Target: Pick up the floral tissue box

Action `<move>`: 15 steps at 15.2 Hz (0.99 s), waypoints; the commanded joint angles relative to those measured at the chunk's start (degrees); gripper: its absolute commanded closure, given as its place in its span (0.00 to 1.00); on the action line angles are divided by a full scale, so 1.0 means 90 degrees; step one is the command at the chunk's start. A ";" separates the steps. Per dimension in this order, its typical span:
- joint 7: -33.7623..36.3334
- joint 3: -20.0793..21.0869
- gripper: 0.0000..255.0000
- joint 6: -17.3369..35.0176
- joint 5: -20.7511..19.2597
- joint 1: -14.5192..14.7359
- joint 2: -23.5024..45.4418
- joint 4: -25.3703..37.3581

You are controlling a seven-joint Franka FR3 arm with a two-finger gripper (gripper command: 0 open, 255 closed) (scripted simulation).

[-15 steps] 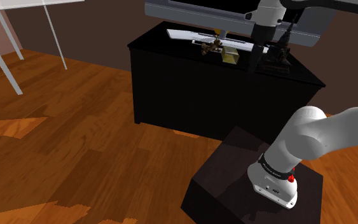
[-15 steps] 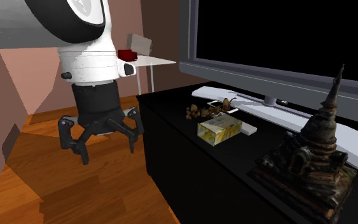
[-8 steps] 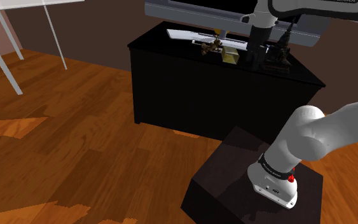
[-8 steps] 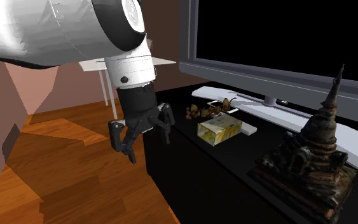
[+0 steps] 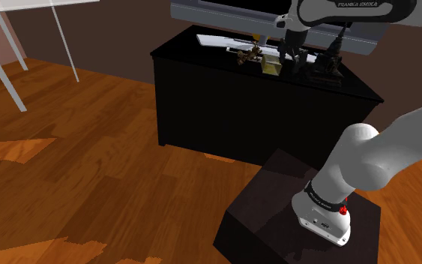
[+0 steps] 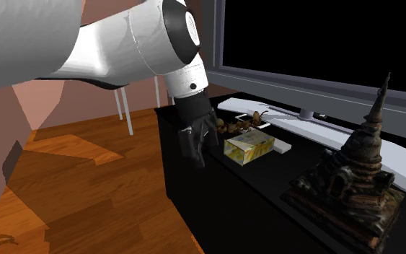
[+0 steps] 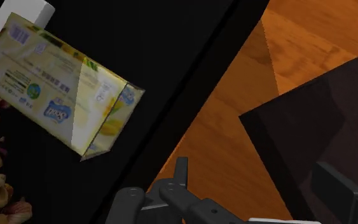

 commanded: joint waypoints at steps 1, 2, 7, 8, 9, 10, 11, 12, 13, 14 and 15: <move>-0.0713 -0.0229 0.00 0.0298 -0.0147 0.0151 0.0315 0.0208; -0.1051 -0.0350 0.00 0.0461 -0.0191 0.0228 0.0499 0.0329; -0.2745 -0.0912 0.00 0.1310 -0.0181 0.0600 0.1484 0.0978; -0.3089 -0.1009 0.00 0.1483 -0.0131 0.0663 0.1692 0.1113; -0.3434 -0.1101 0.00 0.1655 -0.0067 0.0723 0.1904 0.1250; -0.3781 -0.1183 0.00 0.1825 0.0014 0.0776 0.2117 0.1388; -0.3867 -0.1197 0.00 0.1867 0.0037 0.0782 0.2170 0.1422; -0.3839 -0.1202 0.00 0.1946 0.0025 0.0774 0.2176 0.1344; -0.3812 -0.1211 0.00 0.2026 0.0013 0.0768 0.2184 0.1268; -0.3785 -0.1219 0.00 0.2105 0.0002 0.0762 0.2193 0.1193; -0.3758 -0.1229 0.00 0.2185 -0.0009 0.0757 0.2204 0.1119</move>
